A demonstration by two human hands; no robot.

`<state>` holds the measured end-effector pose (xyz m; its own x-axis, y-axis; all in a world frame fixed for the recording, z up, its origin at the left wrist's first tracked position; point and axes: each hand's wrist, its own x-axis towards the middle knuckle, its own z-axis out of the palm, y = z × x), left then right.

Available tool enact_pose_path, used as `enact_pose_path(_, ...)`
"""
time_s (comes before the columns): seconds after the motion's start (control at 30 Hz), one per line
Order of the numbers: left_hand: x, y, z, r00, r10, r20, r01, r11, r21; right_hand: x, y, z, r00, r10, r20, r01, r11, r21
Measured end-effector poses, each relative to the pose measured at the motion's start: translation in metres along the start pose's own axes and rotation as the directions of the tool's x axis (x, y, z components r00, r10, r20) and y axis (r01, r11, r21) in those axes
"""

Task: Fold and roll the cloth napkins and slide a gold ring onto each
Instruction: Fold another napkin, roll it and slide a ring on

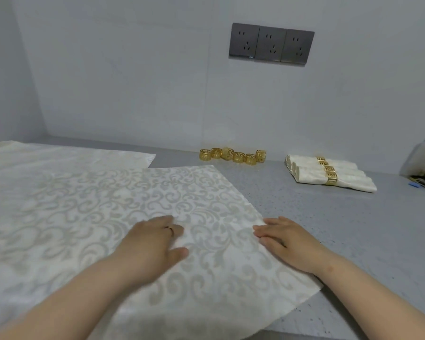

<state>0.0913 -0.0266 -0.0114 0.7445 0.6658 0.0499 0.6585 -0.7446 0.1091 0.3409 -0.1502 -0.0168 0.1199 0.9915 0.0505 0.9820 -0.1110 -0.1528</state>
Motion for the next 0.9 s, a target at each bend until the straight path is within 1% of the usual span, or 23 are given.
enact_pose_path(0.03, -0.002, -0.008, -0.002, 0.996, -0.07, 0.051, 0.067, 0.996, 0.057, -0.007, 0.006, -0.003, 0.999, 0.035, 0.0, -0.035, 0.999, -0.013)
enact_pose_path(0.07, -0.003, -0.015, -0.004, 0.984, -0.141, 0.104, 0.131, 0.986, 0.099, -0.014, 0.014, -0.004, 0.999, 0.039, -0.017, -0.039, 0.999, -0.018)
enact_pose_path(0.1, -0.004, -0.022, -0.005, 0.966, -0.208, 0.155, 0.19, 0.974, 0.12, -0.022, 0.019, -0.006, 0.998, 0.037, -0.041, -0.038, 0.999, -0.033)
enact_pose_path(0.17, -0.004, -0.03, -0.003, 0.927, -0.286, 0.243, 0.266, 0.957, 0.114, -0.037, 0.031, -0.01, 0.991, 0.12, -0.06, -0.124, 0.991, -0.054)
enact_pose_path(0.23, 0.0, -0.03, 0.0, 0.919, -0.286, 0.273, 0.269, 0.958, 0.1, -0.05, 0.037, -0.012, 0.986, 0.15, -0.07, -0.154, 0.986, -0.056)
enact_pose_path(0.33, 0.011, -0.021, 0.004, 0.93, -0.224, 0.292, 0.211, 0.975, 0.074, -0.068, 0.039, -0.016, 0.983, 0.175, -0.059, -0.179, 0.982, -0.058)
enact_pose_path(0.43, 0.029, -0.012, 0.008, 0.941, -0.159, 0.3, 0.151, 0.987, 0.048, -0.083, 0.043, -0.018, 0.97, 0.235, -0.054, -0.238, 0.97, -0.042)
enact_pose_path(0.53, 0.052, -0.006, 0.011, 0.954, -0.085, 0.287, 0.08, 0.996, 0.029, -0.097, 0.046, -0.019, 0.961, 0.275, -0.017, -0.276, 0.96, -0.054)
enact_pose_path(0.63, 0.075, -0.006, 0.011, 0.962, -0.002, 0.272, -0.001, 1.0, 0.01, -0.106, 0.047, -0.014, 0.953, 0.299, -0.046, -0.3, 0.954, -0.018)
enact_pose_path(0.7, 0.088, -0.007, 0.006, 0.968, 0.017, 0.25, -0.028, 0.999, 0.042, -0.109, 0.041, -0.01, 0.967, 0.233, -0.106, -0.232, 0.973, 0.016)
enact_pose_path(0.77, 0.097, -0.009, 0.001, 0.982, -0.016, 0.187, -0.007, 0.992, 0.123, -0.113, 0.035, -0.005, 0.966, 0.15, -0.212, -0.13, 0.986, 0.107)
enact_pose_path(0.8, 0.099, -0.01, -0.002, 0.989, -0.046, 0.138, 0.024, 0.987, 0.16, -0.113, 0.029, -0.005, 0.972, 0.12, -0.204, -0.092, 0.986, 0.14)
enact_pose_path(0.87, 0.1, -0.009, -0.007, 0.995, -0.095, 0.018, 0.09, 0.975, 0.202, -0.113, 0.011, -0.009, 0.997, 0.062, -0.05, -0.053, 0.986, 0.155)
enact_pose_path(0.9, 0.099, -0.008, -0.008, 0.994, -0.096, -0.047, 0.104, 0.97, 0.22, -0.112, 0.004, -0.009, 0.998, 0.053, 0.021, -0.055, 0.99, 0.129)
